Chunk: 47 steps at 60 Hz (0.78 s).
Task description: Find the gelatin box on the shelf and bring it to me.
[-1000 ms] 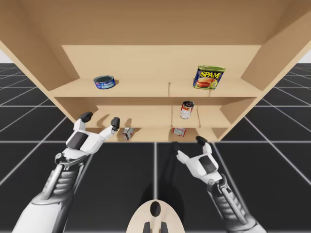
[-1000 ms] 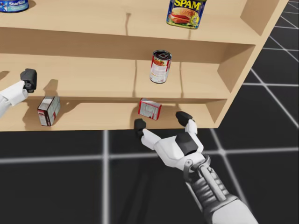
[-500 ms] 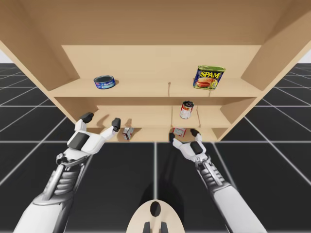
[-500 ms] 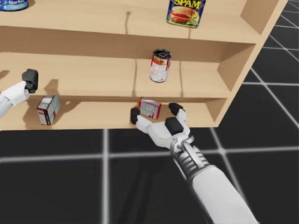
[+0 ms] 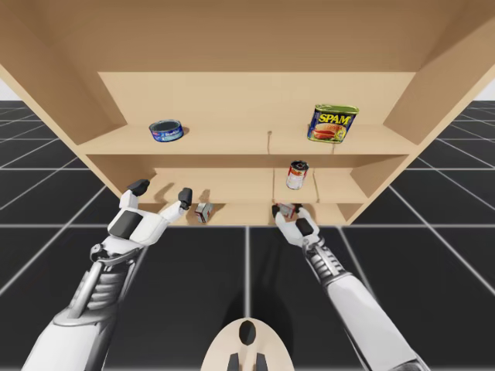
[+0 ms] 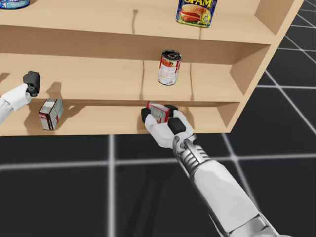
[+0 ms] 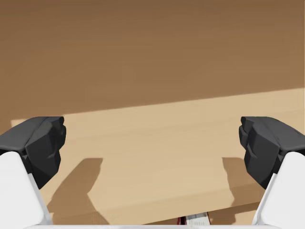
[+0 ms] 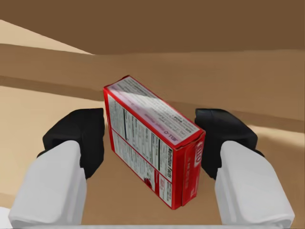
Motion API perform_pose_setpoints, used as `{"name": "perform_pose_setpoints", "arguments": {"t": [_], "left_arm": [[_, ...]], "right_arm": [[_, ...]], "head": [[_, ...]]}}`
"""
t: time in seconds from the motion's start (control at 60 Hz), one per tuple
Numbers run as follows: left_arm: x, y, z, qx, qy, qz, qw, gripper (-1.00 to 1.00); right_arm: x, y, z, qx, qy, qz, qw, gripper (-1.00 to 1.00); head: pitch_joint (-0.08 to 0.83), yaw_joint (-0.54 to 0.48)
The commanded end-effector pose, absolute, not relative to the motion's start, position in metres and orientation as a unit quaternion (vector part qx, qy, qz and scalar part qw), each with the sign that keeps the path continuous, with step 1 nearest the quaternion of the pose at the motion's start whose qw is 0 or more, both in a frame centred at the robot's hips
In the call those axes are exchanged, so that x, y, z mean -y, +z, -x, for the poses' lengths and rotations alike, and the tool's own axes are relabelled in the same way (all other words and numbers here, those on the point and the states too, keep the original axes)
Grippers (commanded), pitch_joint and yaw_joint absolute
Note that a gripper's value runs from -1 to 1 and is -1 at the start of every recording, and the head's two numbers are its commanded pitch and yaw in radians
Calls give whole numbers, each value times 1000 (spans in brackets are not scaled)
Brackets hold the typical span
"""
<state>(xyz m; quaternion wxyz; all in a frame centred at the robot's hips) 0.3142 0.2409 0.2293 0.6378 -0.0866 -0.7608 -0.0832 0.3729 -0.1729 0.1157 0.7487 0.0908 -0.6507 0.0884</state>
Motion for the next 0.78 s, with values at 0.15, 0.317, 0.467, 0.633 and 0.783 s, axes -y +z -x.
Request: {"name": "perform_pose_setpoints", "arguments": {"t": [0.15, 0.317, 0.467, 0.633, 0.783], "left_arm": [[-240, 229, -314, 760, -82, 85, 639, -1000], [-240, 229, -314, 760, -82, 85, 639, -1000], [-240, 229, -314, 760, -80, 84, 639, -1000], [-240, 228, -314, 760, -80, 84, 639, -1000], [-240, 228, -315, 760, -81, 84, 639, -1000]], "right_arm": [[143, 102, -366, 634, 74, -127, 759, 1000], [142, 113, -360, 664, 78, -122, 734, 1000], [145, 134, -344, 709, 86, -98, 693, 1000], [153, 146, -301, 713, 83, -97, 689, 1000], [158, 145, -256, 698, 89, -107, 703, 1000]], "head": [[627, -201], [626, -200], [625, -200], [624, -201], [622, -206]]}}
